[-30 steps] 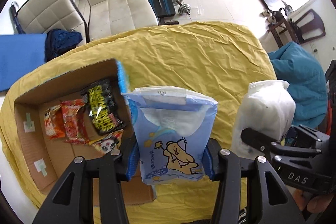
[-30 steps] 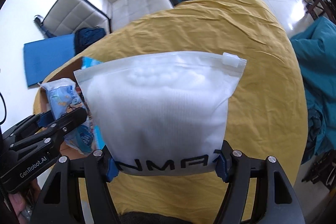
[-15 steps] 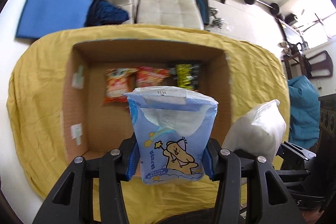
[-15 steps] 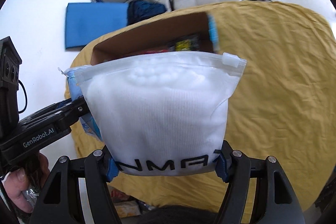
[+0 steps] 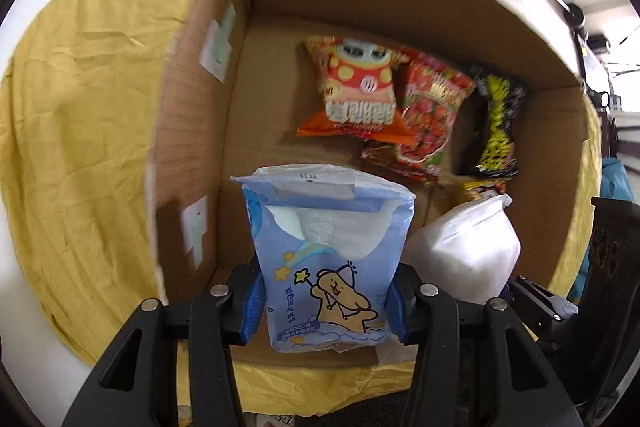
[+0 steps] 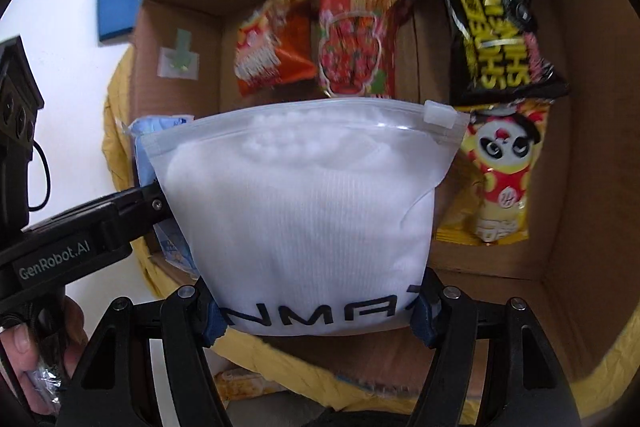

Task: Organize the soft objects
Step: 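Lower both packs into the box and open both tools to release them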

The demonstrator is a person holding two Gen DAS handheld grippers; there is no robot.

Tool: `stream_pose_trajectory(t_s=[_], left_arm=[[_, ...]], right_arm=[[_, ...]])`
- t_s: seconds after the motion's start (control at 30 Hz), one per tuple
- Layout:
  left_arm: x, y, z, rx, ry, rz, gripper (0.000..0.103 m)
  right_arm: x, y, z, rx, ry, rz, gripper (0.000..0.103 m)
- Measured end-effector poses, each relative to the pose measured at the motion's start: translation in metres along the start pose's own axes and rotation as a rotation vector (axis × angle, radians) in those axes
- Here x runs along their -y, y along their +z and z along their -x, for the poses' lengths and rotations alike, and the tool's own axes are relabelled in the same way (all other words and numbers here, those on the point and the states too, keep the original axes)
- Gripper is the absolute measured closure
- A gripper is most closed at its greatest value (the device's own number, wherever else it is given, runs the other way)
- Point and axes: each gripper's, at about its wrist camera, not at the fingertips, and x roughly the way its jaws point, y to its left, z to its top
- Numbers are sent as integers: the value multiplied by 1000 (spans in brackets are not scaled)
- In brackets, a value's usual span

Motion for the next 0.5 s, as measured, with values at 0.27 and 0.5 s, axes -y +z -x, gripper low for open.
stream_pose_trajectory(t_s=[0.27,0.5], left_arm=[[-3,13,-47,-138,5,-28,55],[2,17,-72,-191,16,-31,54]], right_arm=[[12,12,-40,-66,-23,-42,30],[7,21,-67,-105,-77,-46,28]])
